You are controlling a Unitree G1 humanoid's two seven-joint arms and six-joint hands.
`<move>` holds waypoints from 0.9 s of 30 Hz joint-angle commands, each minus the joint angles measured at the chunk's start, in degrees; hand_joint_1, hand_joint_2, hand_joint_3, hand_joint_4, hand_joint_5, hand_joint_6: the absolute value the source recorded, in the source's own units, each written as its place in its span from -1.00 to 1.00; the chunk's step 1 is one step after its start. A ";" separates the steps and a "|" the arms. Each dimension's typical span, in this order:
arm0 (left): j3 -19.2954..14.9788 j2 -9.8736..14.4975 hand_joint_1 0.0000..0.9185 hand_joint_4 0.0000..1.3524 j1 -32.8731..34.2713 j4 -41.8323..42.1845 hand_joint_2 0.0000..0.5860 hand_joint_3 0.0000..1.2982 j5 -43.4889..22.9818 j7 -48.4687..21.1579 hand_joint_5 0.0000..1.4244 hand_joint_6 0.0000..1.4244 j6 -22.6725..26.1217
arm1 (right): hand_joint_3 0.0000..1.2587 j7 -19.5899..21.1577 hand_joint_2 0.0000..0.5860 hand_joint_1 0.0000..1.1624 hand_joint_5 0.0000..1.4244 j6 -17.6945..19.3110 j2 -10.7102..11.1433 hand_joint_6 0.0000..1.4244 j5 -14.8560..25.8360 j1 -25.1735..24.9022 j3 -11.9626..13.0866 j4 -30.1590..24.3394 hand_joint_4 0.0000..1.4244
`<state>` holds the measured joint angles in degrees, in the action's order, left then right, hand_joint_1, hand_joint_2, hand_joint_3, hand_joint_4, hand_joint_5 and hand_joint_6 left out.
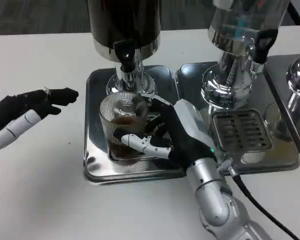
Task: Grasp the cup under the faucet to collect the drink, then remove the cup.
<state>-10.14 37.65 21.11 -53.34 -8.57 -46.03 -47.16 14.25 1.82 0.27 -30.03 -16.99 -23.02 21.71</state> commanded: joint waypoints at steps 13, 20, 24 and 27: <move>1.07 -0.05 -1.00 -0.64 1.32 -0.93 -0.48 -0.56 0.59 -0.30 -0.73 -0.64 0.56 | -0.30 2.86 -0.11 -0.04 -0.07 3.41 0.52 0.08 0.35 3.16 2.21 -4.38 -0.19; 1.28 -0.10 -1.00 -0.64 1.66 -1.41 -0.47 -0.57 0.57 -0.41 -0.73 -0.64 0.52 | -0.28 3.00 -0.11 0.00 -0.05 3.60 0.60 0.09 0.22 4.20 2.70 -5.82 -0.18; 1.46 -0.14 -1.00 -0.64 1.80 -1.67 -0.47 -0.58 0.55 -0.46 -0.73 -0.64 0.40 | -0.26 3.30 -0.11 0.02 -0.04 3.57 0.89 0.12 0.00 5.08 3.01 -7.22 -0.18; 1.74 -0.21 -1.00 -0.64 1.99 -1.80 -0.47 -0.58 0.45 -0.60 -0.73 -0.64 0.23 | -0.26 3.48 -0.11 0.02 -0.03 3.58 1.23 0.13 -0.14 5.96 3.39 -8.55 -0.16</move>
<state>-8.68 37.63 22.62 -54.82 -8.56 -46.09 -47.09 16.03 3.12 1.20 -30.04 -11.40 -20.53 16.26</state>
